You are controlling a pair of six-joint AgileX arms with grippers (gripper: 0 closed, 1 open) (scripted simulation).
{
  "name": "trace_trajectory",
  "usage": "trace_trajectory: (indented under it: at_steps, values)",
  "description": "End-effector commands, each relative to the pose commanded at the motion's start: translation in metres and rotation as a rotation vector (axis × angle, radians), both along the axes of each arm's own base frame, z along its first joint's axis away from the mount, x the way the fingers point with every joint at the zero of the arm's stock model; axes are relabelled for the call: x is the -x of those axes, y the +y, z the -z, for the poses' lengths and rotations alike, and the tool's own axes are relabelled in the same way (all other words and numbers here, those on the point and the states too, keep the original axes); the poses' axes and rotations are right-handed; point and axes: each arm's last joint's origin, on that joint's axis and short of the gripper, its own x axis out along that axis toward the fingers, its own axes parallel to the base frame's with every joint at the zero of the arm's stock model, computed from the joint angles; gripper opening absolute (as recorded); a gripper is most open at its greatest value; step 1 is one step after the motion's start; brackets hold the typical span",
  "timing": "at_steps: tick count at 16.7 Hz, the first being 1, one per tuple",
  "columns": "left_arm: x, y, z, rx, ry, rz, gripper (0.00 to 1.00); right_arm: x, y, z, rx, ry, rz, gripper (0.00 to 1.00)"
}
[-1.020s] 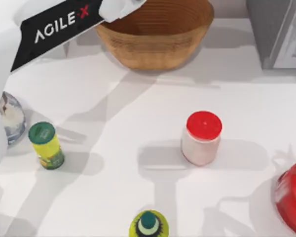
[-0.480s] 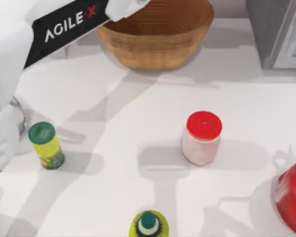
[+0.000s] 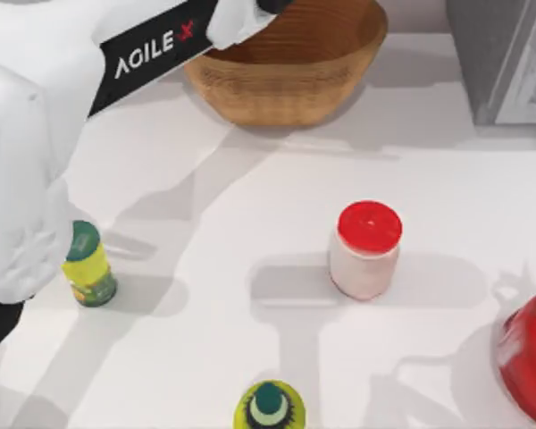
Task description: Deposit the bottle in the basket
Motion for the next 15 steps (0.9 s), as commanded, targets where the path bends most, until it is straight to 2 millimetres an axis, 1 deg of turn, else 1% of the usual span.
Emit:
trace_trajectory:
  at_steps: [2, 6, 15]
  values:
    - [-0.007, 0.0014, 0.0066, 0.002, -0.002, 0.0, 0.0, 0.0, 0.0, 0.0, 0.0, 0.0, 0.0, 1.0]
    - [-0.0074, 0.0016, 0.0067, 0.002, -0.003, 0.0, 0.0, 0.0, 0.0, 0.0, 0.0, 0.0, 0.0, 1.0]
    - [-0.0074, 0.0016, 0.0067, 0.002, -0.003, 0.0, 0.68, 0.0, 0.0, 0.0, 0.0, 0.0, 0.0, 1.0]
